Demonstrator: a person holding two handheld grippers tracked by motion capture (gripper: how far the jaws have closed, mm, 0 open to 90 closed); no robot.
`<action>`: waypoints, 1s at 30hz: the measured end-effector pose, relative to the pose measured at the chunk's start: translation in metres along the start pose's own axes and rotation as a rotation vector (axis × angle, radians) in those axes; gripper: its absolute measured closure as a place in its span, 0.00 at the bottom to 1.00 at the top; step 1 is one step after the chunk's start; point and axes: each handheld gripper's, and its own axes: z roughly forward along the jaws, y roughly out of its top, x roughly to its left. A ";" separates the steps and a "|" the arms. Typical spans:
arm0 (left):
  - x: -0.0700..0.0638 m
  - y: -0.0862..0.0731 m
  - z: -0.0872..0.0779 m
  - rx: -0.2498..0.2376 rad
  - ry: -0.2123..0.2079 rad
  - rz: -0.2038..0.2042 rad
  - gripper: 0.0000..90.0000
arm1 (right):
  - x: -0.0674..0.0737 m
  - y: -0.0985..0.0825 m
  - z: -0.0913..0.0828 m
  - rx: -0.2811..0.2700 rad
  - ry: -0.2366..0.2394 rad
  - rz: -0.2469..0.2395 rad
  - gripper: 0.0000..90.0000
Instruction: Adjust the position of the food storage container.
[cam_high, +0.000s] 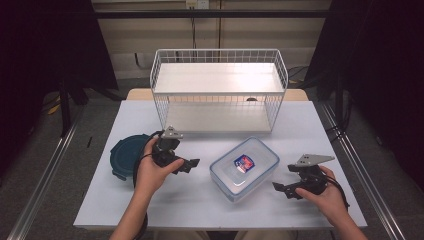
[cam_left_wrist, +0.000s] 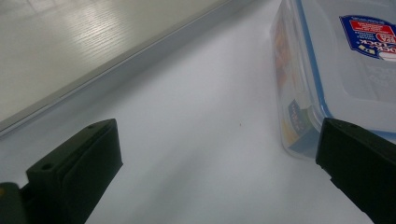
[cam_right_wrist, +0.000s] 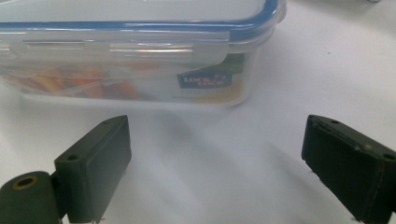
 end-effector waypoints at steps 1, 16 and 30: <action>0.000 0.000 0.000 0.000 0.000 0.000 0.00 | 0.000 0.000 0.000 0.000 0.000 0.000 0.09; 0.000 0.005 -0.003 -0.014 0.011 0.001 0.00 | 0.023 0.001 -0.007 0.007 0.056 -0.031 0.53; -0.003 0.002 -0.004 -0.008 0.000 -0.002 0.00 | 0.052 0.013 0.000 -0.003 0.166 -0.107 1.00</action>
